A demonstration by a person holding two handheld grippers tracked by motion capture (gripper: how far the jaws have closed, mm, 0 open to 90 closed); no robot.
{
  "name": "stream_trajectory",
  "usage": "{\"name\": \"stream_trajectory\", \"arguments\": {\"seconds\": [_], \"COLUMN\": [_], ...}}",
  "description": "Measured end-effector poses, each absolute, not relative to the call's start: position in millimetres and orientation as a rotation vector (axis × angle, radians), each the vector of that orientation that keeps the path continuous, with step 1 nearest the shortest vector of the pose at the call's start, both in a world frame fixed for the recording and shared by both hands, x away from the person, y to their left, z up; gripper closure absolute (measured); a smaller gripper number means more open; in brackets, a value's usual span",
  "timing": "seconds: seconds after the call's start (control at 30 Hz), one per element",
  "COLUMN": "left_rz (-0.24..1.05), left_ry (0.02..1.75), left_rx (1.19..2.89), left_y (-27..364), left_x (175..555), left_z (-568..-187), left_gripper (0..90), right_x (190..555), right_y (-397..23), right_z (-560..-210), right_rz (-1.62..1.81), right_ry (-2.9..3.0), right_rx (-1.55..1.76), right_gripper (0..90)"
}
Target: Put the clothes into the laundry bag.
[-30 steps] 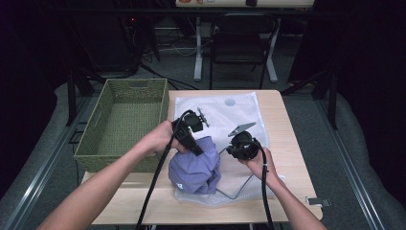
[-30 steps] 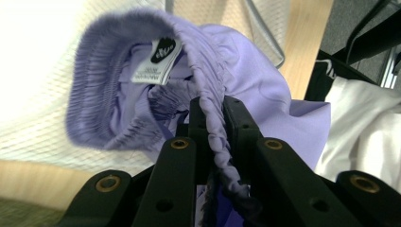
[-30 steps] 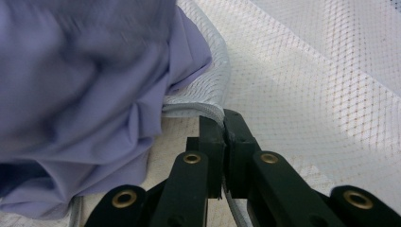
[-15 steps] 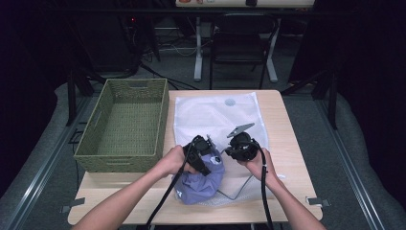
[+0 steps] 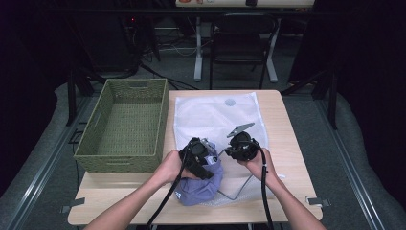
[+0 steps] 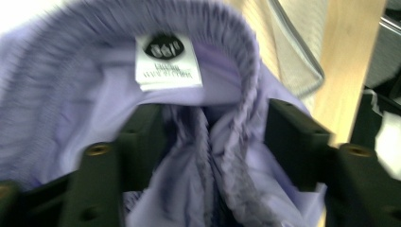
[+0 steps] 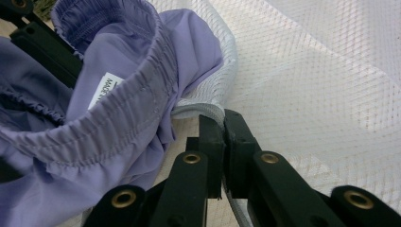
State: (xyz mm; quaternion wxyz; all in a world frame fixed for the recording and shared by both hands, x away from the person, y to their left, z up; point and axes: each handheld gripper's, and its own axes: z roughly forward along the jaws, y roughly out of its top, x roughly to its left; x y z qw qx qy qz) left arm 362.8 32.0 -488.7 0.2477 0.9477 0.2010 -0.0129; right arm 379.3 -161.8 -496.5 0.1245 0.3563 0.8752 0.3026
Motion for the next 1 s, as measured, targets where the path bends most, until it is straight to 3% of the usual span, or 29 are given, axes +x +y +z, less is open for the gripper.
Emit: {"name": "stream_trajectory", "arguments": {"seconds": [0.17,0.23,0.4,0.53,0.67,0.73,0.77,1.0], "left_rz": [-0.088,-0.114,-0.096,-0.047,-0.018,-0.004,0.013,0.093], "left_ry": [0.542,0.539,0.583,0.588,0.538,0.534,0.537,0.605], "left_rx": [2.581,2.61,2.608,2.599,2.61,2.598,2.584,2.502], "left_y": [22.9,18.8,12.6,12.0,19.6,24.5,27.2,49.7], "left_x": [361.7,360.0,357.6,355.9,348.1,347.1,346.2,356.3], "left_z": [-510.1,-523.5,-539.1,-537.1,-513.4,-505.4,-501.2,-475.2], "left_gripper": [76.6,81.0,82.3,77.2,49.8,45.5,39.2,26.0], "right_x": [377.2,376.7,373.6,371.1,372.3,372.6,372.4,373.5], "right_y": [-159.8,-159.8,-161.5,-161.3,-164.4,-165.4,-166.9,-167.5], "right_z": [-494.0,-492.8,-484.8,-483.7,-485.8,-485.7,-485.6,-486.2], "right_rz": [0.888,0.896,0.965,0.963,0.954,0.957,0.955,0.952], "right_ry": [2.551,2.548,2.525,2.533,2.537,2.537,2.535,2.536], "right_rx": [1.03,1.03,1.032,1.025,1.032,1.029,1.038,1.037], "right_gripper": [87.9,88.0,88.1,88.0,87.9,87.9,87.9,87.8]}}
